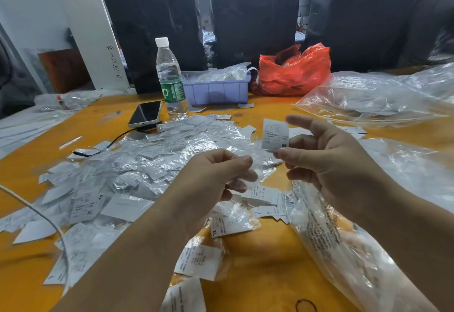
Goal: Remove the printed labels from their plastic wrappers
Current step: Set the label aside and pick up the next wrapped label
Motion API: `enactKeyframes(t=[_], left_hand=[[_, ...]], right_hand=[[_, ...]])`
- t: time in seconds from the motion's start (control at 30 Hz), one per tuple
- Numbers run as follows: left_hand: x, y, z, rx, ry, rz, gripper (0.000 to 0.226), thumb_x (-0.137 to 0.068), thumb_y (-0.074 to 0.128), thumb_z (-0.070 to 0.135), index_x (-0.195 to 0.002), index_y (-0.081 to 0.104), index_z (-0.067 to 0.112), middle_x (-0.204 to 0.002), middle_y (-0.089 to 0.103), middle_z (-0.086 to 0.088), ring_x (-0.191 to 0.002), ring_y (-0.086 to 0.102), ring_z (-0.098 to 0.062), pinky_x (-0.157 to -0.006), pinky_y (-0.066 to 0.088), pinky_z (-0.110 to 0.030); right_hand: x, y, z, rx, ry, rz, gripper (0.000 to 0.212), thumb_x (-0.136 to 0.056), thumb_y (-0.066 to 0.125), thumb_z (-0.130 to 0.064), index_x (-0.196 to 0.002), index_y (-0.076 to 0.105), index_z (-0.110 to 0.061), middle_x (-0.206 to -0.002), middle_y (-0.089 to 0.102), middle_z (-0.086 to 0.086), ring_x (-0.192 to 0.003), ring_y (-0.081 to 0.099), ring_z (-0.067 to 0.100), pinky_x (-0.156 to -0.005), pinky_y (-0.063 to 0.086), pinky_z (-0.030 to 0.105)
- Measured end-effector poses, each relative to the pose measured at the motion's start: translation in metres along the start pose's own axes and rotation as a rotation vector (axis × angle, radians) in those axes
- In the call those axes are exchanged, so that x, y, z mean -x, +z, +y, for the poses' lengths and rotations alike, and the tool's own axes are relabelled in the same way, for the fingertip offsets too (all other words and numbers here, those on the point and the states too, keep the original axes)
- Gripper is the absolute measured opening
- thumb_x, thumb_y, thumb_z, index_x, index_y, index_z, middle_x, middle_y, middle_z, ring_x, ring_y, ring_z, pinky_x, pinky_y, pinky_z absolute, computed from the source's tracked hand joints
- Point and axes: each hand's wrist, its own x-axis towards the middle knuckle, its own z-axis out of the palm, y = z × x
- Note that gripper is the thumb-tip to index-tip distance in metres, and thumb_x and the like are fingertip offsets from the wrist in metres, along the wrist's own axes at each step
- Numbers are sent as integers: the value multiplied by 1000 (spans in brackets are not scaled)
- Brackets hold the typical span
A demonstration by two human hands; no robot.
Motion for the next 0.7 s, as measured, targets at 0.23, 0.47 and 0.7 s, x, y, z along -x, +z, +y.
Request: enactKeyframes(t=[0.23,0.47,0.7], left_hand=[[-1,4,-1,82,45,3,11,-92,62,21,-84,62,13,-74,73,-3,-56,60,-9,-58,42,-27],[-1,4,-4,34,79,-16,9,-93,61,14,-85,65,16,-76,73,-4,-60,62,-10,-58,47,-24],[-1,5,-3,-8,101,-33,10,-93,61,20,-86,64,13,-74,72,-1,-61,62,-9,-56,50,-20]], right_hand=[[1,2,1,-31,61,-71,54,-52,76,-8,-105,69,-9,-75,71,5,-59,64,12,-51,52,22],[-2,-1,3,56,32,-13,10,-84,66,-2,-82,71,-10,-70,69,4,-59,59,9,-53,50,24],[-2,-1,5,70,47,-42,9,-84,67,-6,-77,73,-6,-60,58,3,-53,51,11,-48,48,23]])
